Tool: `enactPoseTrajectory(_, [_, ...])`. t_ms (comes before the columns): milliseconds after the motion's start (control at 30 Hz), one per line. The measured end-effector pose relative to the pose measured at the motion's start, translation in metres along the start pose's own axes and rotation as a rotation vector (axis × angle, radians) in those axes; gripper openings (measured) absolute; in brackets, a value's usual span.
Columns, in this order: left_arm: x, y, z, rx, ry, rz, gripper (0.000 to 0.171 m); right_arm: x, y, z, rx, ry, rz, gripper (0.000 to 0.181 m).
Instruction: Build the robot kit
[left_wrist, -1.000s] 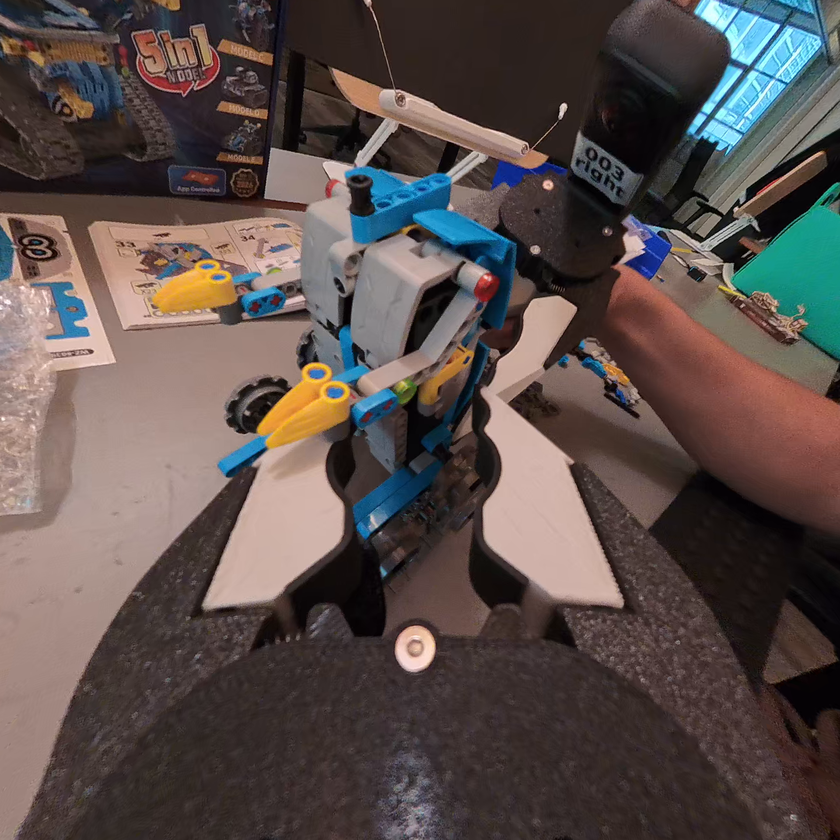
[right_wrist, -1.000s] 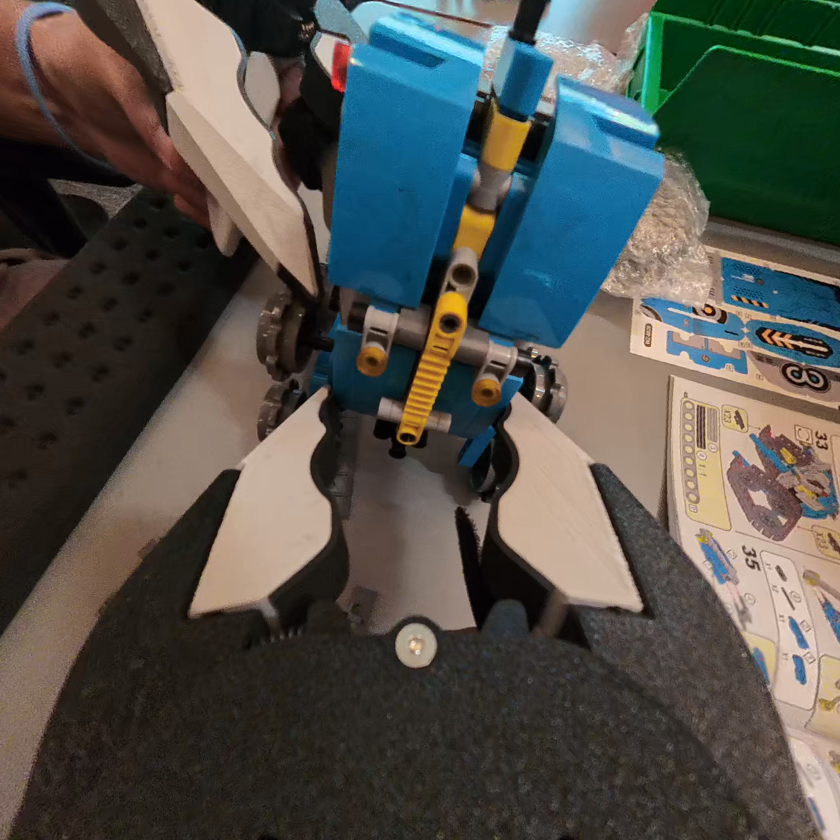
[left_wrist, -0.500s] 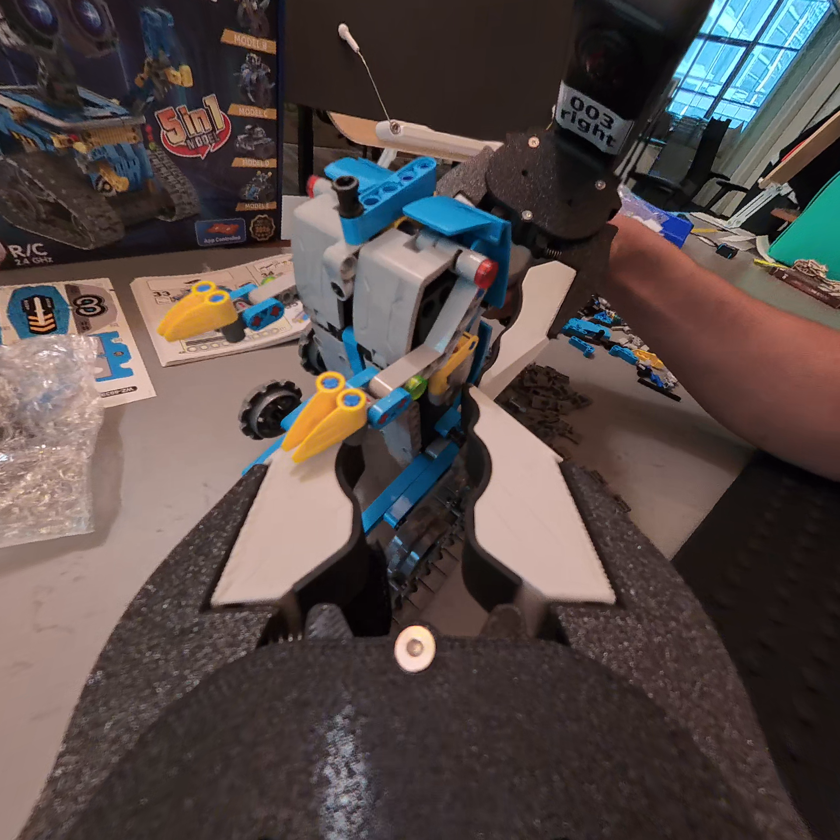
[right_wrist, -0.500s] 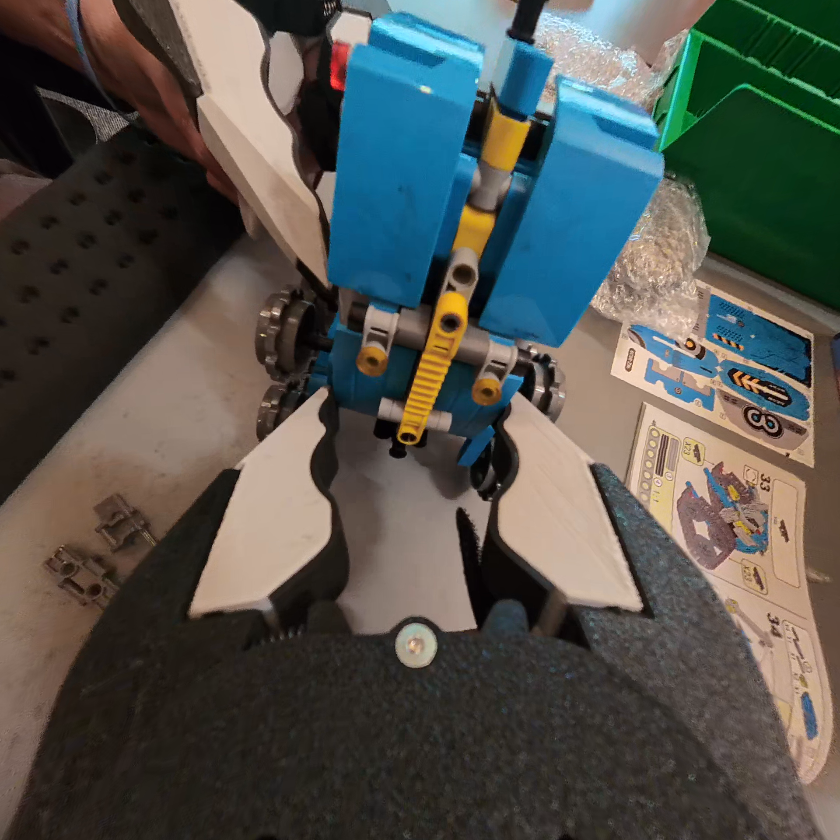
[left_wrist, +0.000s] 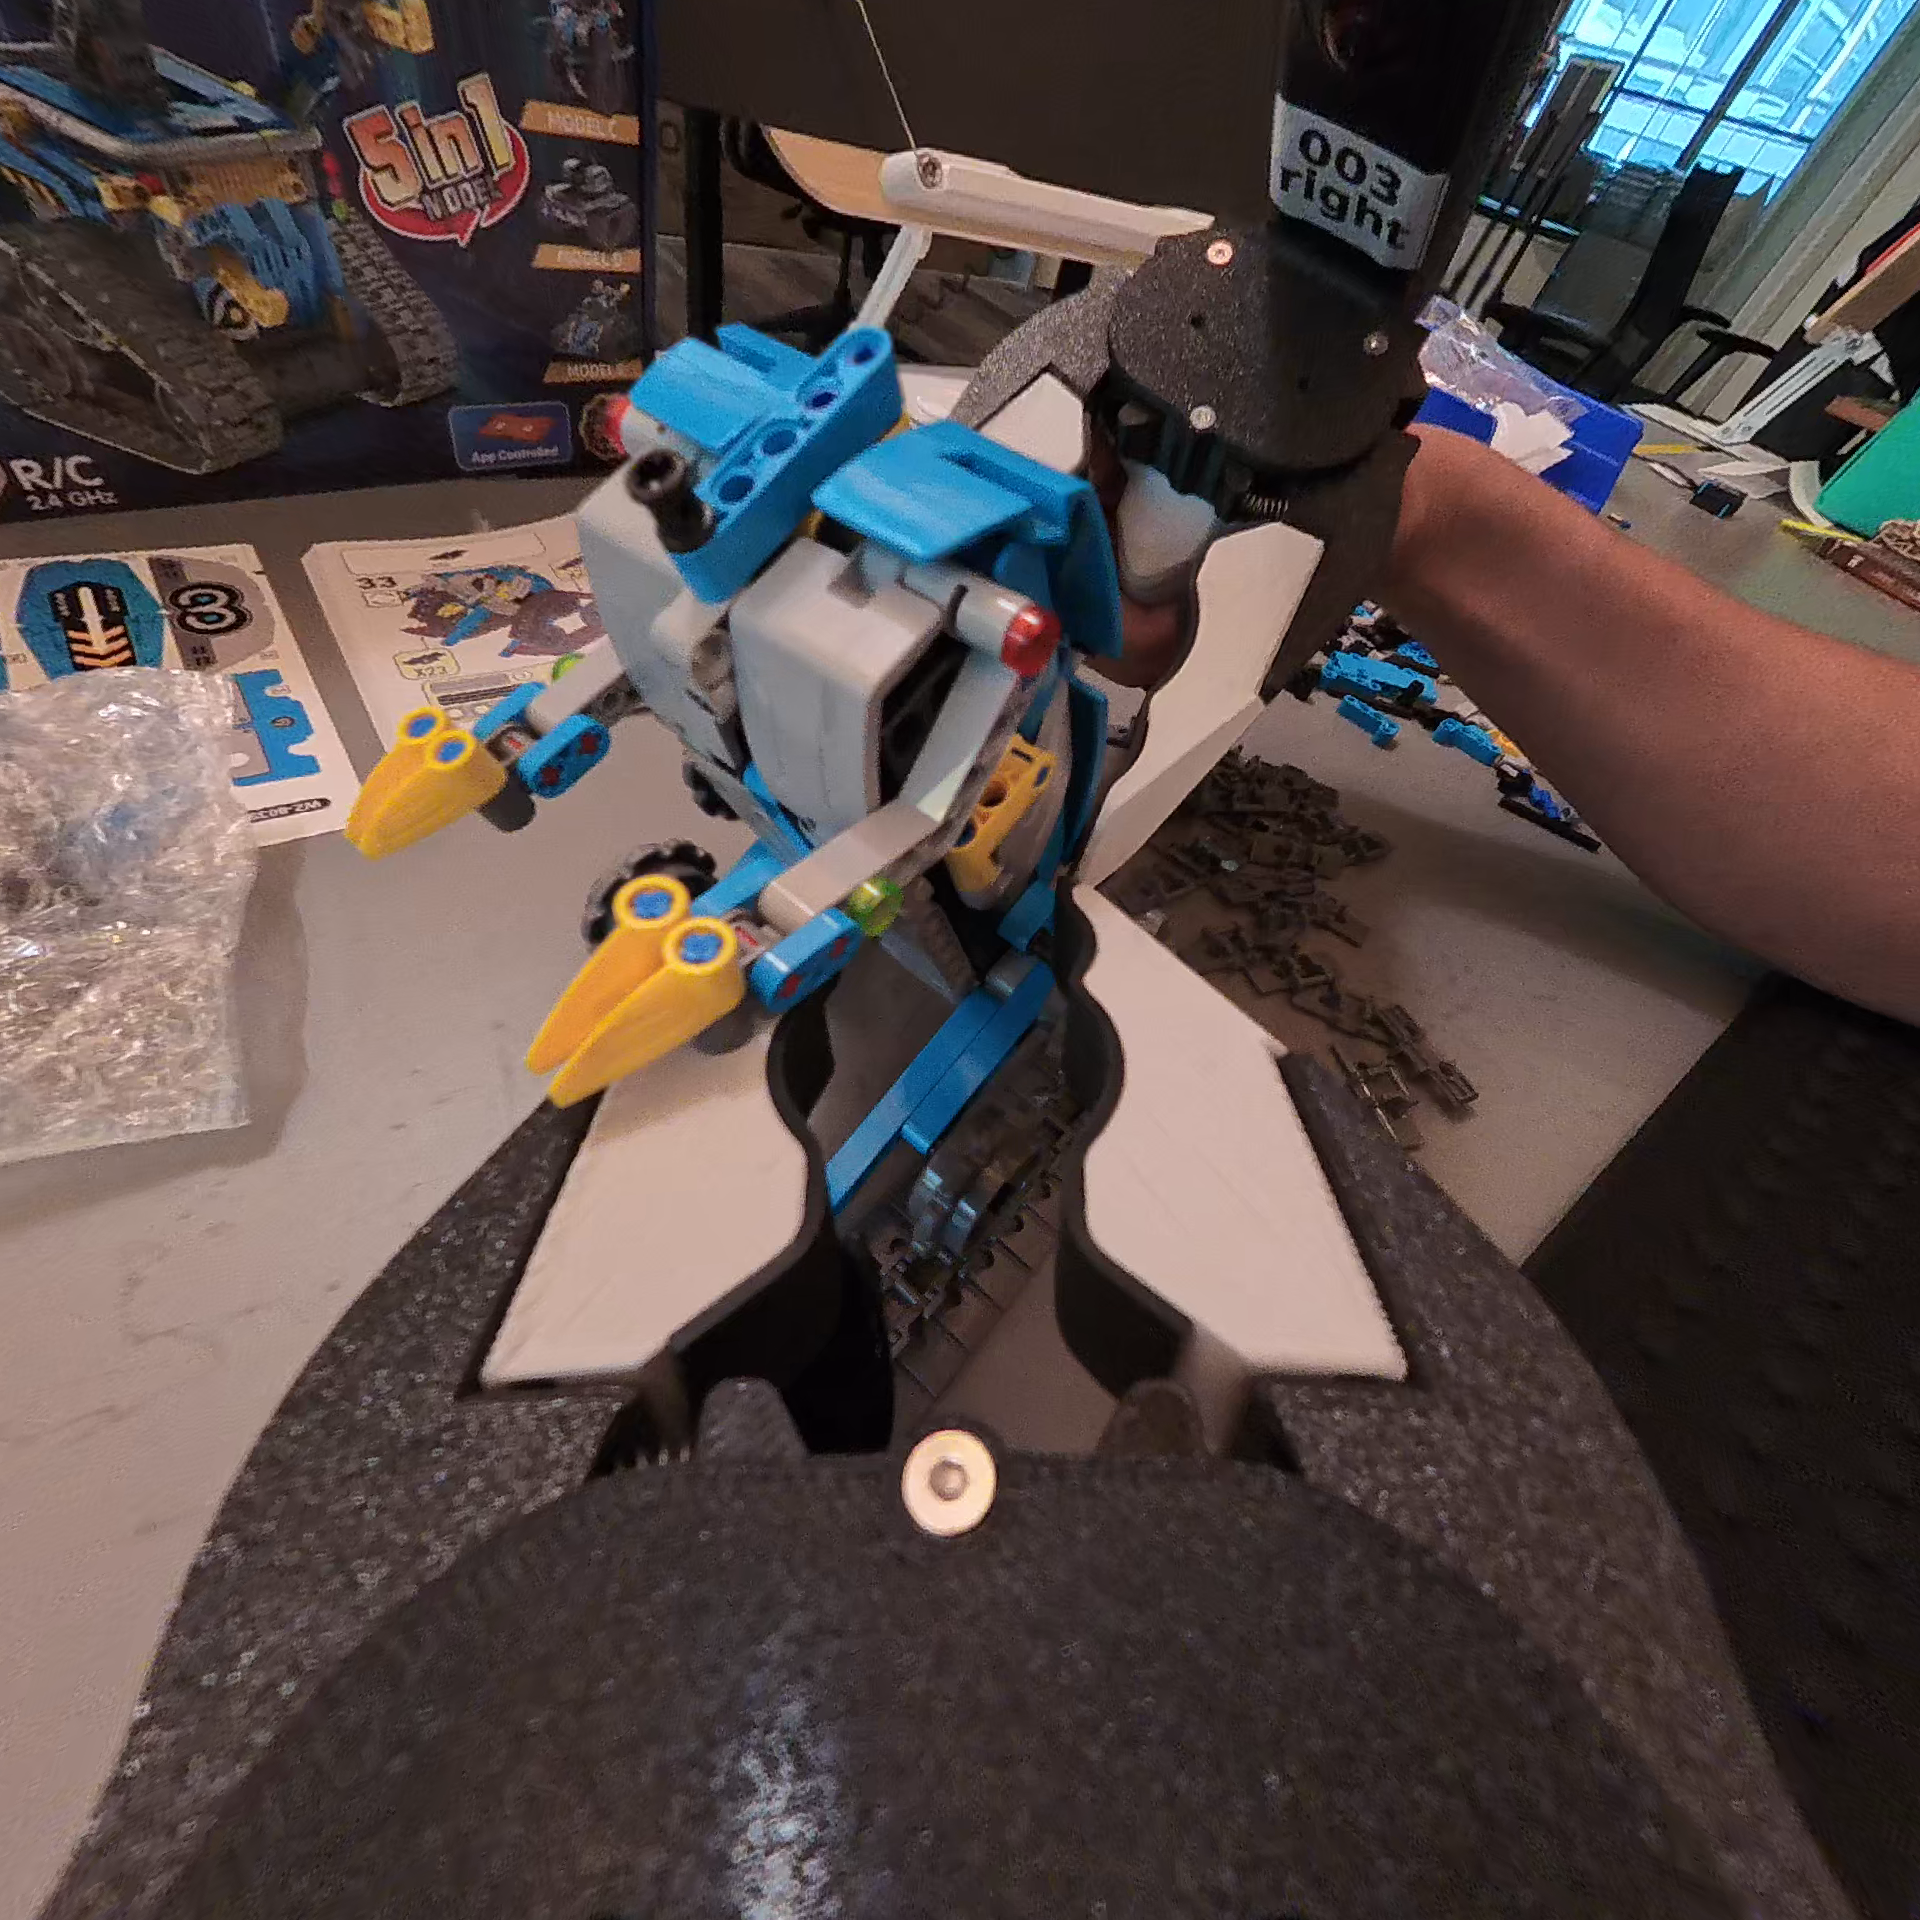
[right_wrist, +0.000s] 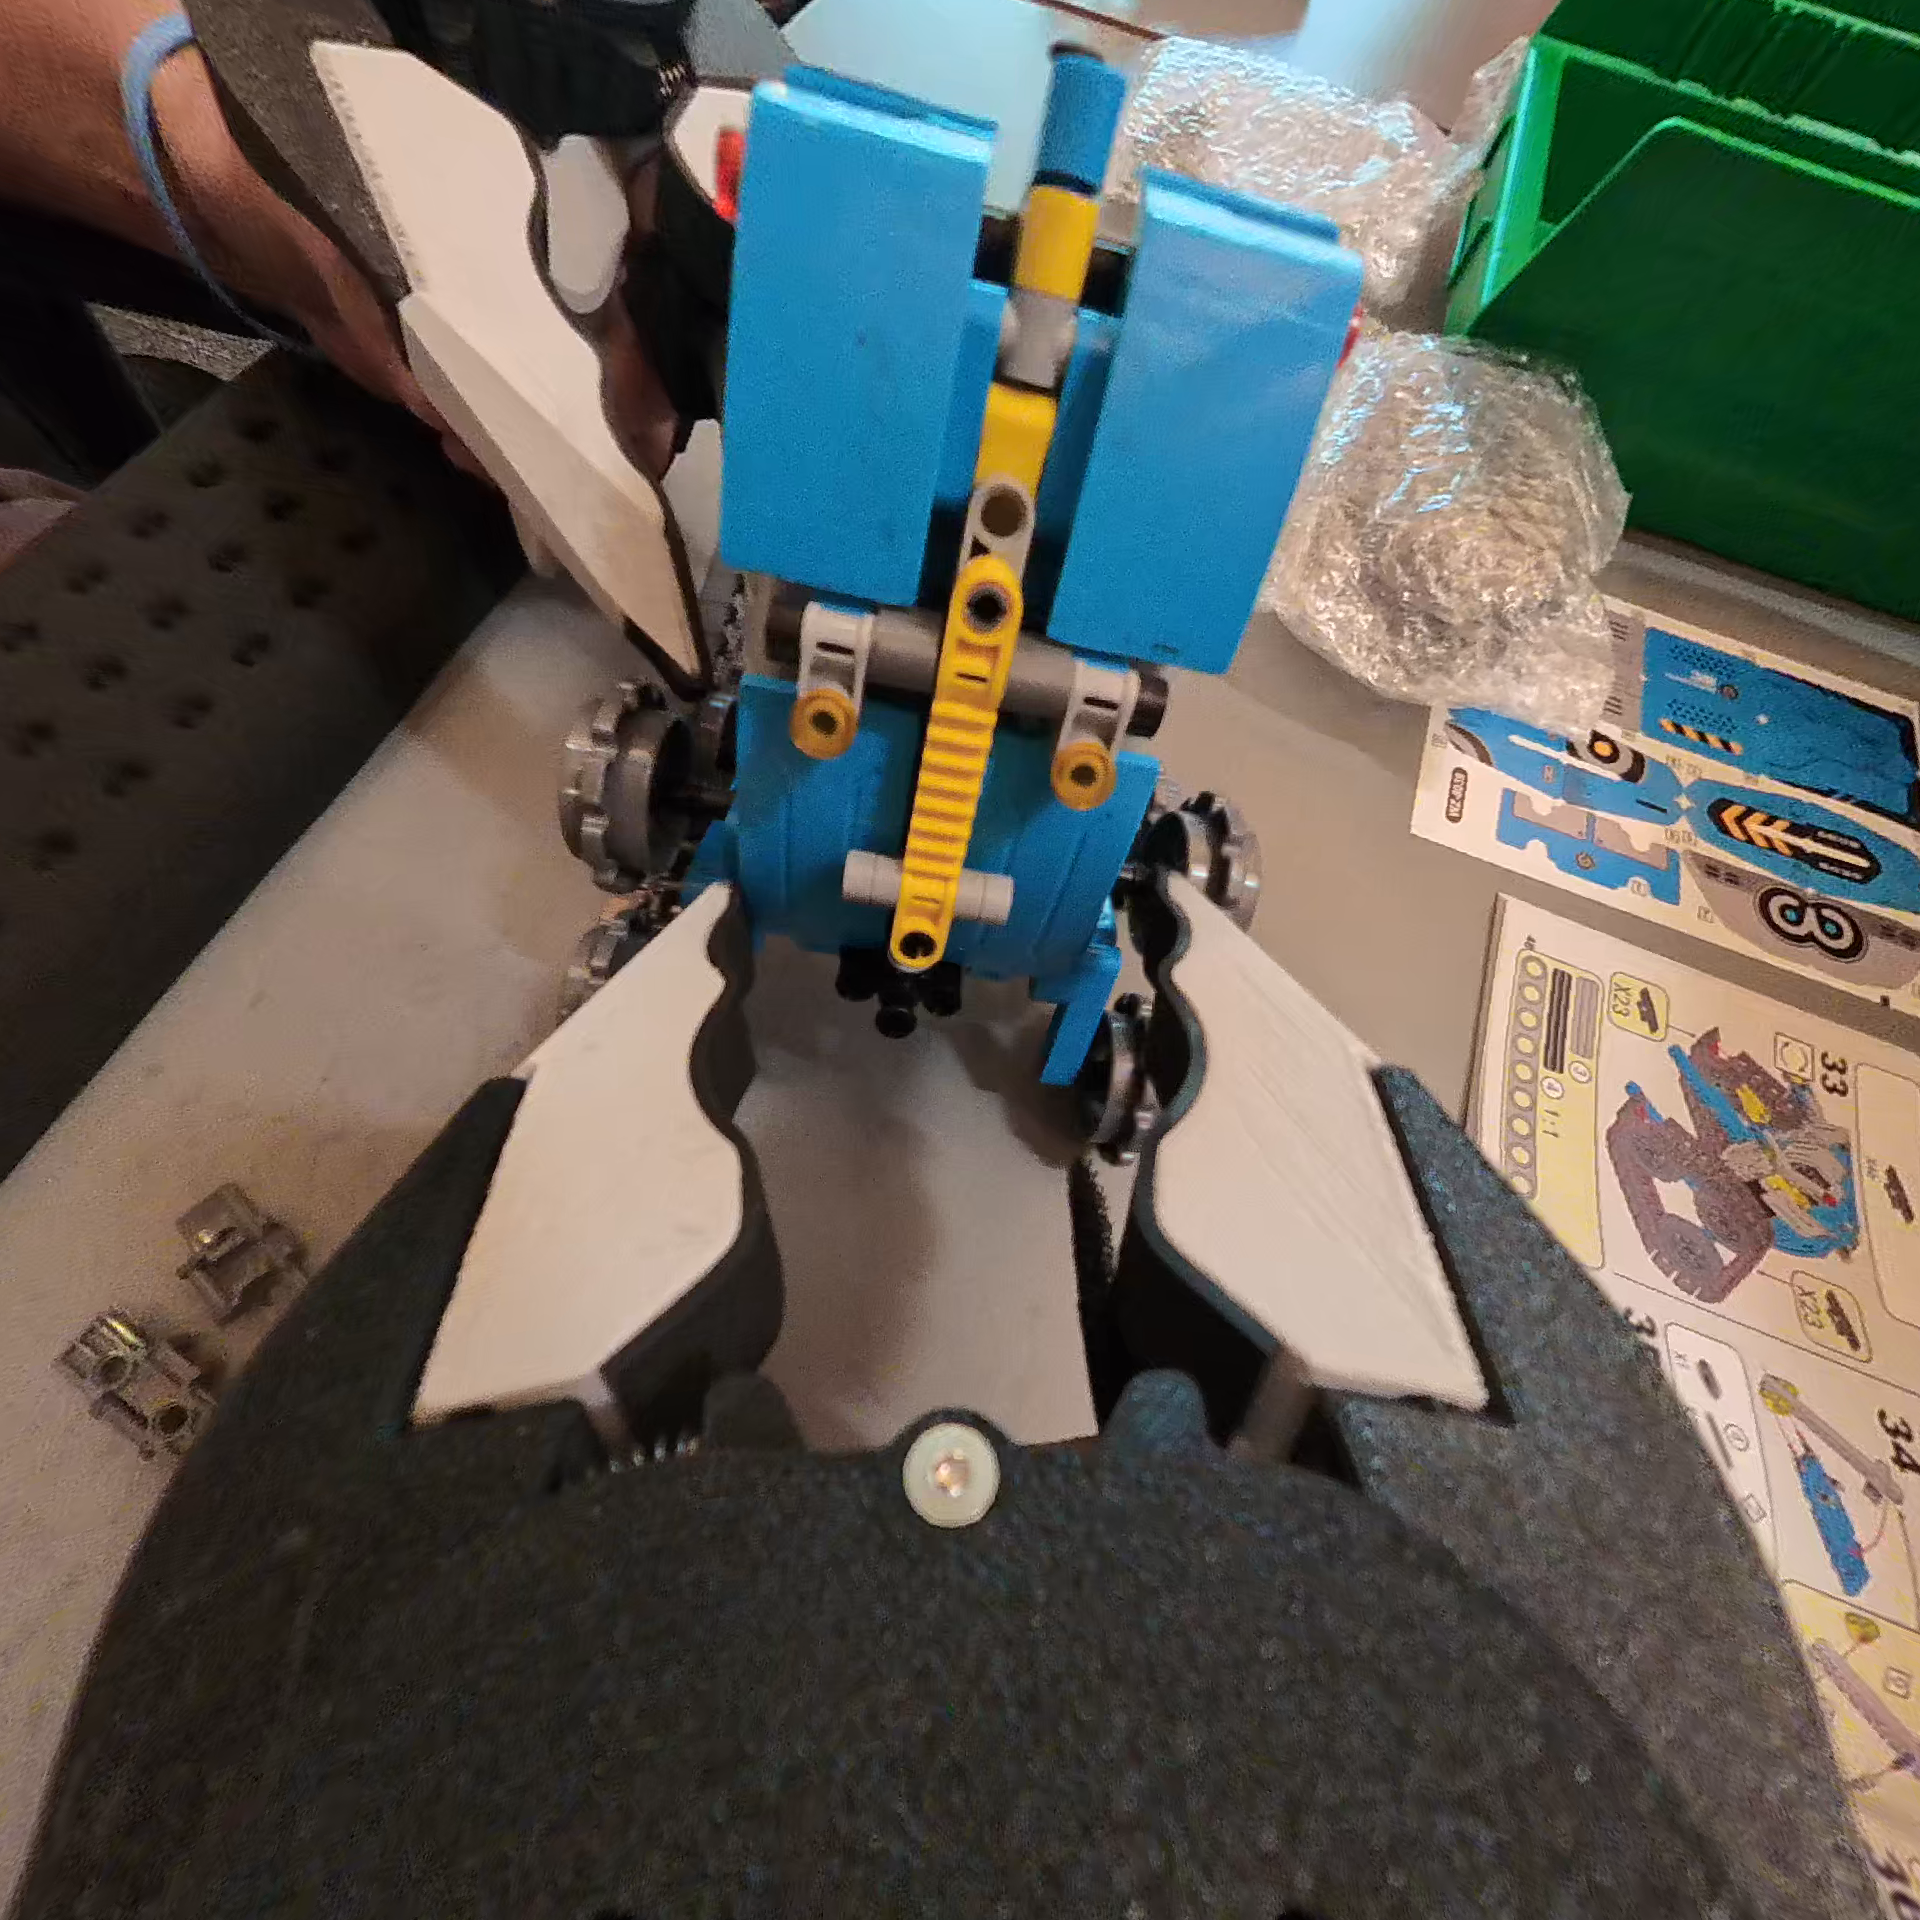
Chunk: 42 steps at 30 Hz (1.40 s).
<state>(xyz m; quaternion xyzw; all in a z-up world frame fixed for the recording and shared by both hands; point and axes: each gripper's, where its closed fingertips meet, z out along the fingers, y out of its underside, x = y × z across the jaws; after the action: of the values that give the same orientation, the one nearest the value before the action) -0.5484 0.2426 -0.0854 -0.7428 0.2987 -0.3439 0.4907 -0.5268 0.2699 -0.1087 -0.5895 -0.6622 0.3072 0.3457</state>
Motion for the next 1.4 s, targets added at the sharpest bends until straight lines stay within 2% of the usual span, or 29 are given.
enactPoseTrajectory(167, [-0.003,0.004,-0.001,-0.034,-0.001,0.038,0.036,-0.001,0.0,0.002,-0.002,0.031,-0.006,0.072])
enactPoseTrajectory(233, [-0.001,0.005,-0.002,-0.043,0.009,0.048,0.036,0.001,0.0,-0.001,-0.006,0.067,0.002,0.075])
enactPoseTrajectory(300, [-0.001,0.004,-0.005,-0.05,0.011,0.063,0.037,0.007,0.001,-0.01,-0.027,0.129,0.028,0.083])
enactPoseTrajectory(367, [-0.001,0.004,-0.011,-0.068,0.008,0.081,0.037,0.007,-0.001,-0.026,-0.031,0.183,0.065,0.081])
enactPoseTrajectory(400, [-0.001,0.005,-0.014,-0.08,0.01,0.089,0.037,0.006,-0.005,-0.037,-0.023,0.224,0.069,0.078])
enactPoseTrajectory(467, [0.003,0.013,-0.021,-0.135,0.041,0.119,0.036,0.002,-0.015,-0.055,0.006,0.307,0.075,0.059])
enactPoseTrajectory(500, [0.005,0.02,-0.023,-0.177,0.055,0.148,0.034,-0.009,-0.02,-0.058,0.032,0.3,0.095,0.052])
enactPoseTrajectory(567, [0.008,0.036,-0.026,-0.265,0.075,0.213,0.03,-0.047,-0.02,-0.046,0.061,0.208,0.153,0.046])
enactPoseTrajectory(633, [0.007,0.045,-0.024,-0.302,0.058,0.274,0.019,-0.069,0.003,-0.029,-0.009,0.239,0.148,0.037])
enactPoseTrajectory(667, [0.008,0.049,-0.023,-0.314,0.057,0.295,0.011,-0.07,0.011,-0.023,-0.042,0.295,0.132,0.037])
enactPoseTrajectory(733, [0.009,0.052,-0.021,-0.33,0.051,0.331,0.007,-0.072,0.017,-0.014,-0.062,0.36,0.124,0.034])
enactPoseTrajectory(867, [0.006,0.054,-0.023,-0.339,0.022,0.397,0.006,-0.069,0.024,0.003,-0.124,0.383,0.134,0.027])
enactPoseTrajectory(1000, [0.004,0.055,-0.026,-0.349,0.022,0.372,0.005,-0.064,0.03,0.011,-0.202,0.432,0.059,0.023])
enactPoseTrajectory(1233, [0.004,0.054,-0.024,-0.348,0.014,0.387,0.0,-0.064,0.032,0.011,-0.266,0.423,0.096,0.022])
enactPoseTrajectory(1400, [0.004,0.054,-0.022,-0.346,0.019,0.409,0.0,-0.063,0.032,0.011,-0.225,0.391,0.167,0.022])
